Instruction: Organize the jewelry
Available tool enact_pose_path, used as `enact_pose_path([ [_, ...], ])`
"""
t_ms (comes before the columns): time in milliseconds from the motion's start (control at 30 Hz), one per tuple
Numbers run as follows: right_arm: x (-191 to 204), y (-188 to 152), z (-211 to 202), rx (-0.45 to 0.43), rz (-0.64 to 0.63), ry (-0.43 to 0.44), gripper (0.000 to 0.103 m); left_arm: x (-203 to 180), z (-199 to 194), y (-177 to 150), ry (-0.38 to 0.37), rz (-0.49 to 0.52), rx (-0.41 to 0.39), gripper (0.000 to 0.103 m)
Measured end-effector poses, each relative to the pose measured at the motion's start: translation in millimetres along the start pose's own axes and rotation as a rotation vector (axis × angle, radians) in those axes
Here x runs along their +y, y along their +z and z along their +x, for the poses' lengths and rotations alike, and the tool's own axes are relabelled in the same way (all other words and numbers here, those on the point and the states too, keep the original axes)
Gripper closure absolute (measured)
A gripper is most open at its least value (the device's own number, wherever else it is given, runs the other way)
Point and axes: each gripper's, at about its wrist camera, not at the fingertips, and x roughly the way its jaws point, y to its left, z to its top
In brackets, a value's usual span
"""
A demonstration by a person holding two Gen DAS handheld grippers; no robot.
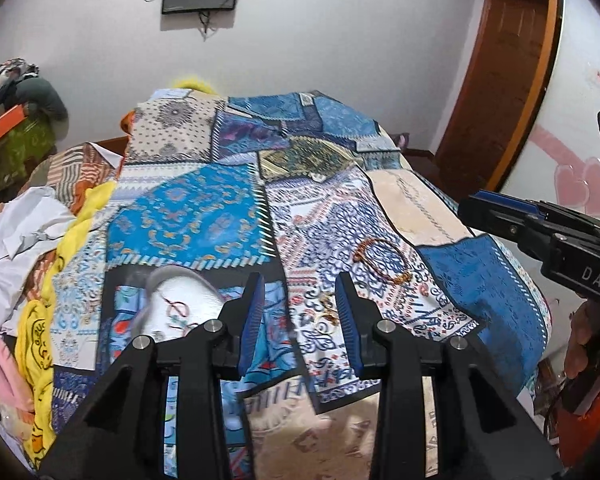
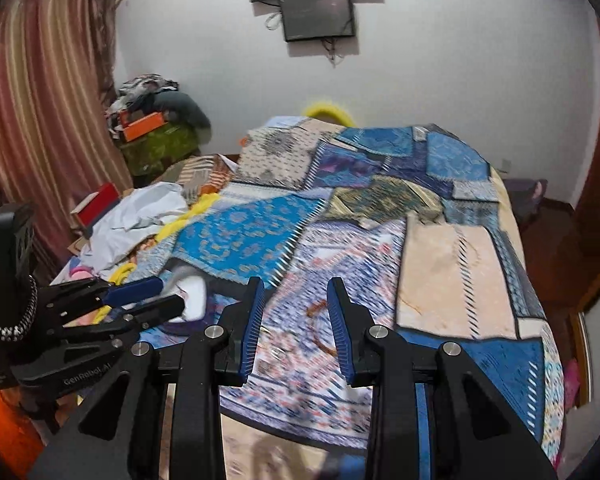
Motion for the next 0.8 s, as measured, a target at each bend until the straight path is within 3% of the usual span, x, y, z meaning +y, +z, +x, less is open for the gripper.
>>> enact_pose_path([
  [500,-41.4,-51.9,27.3,0.143,0.096,-0.001,0.073,-32.5,54.3,-31.1,-0.08,0.033,0.166,0.067],
  [800,-57.5,-69.6,35.4,0.198,0.139,0.009,0.073,-45.0,74.9,-35.0,-0.111,0.022,0.189,0.067],
])
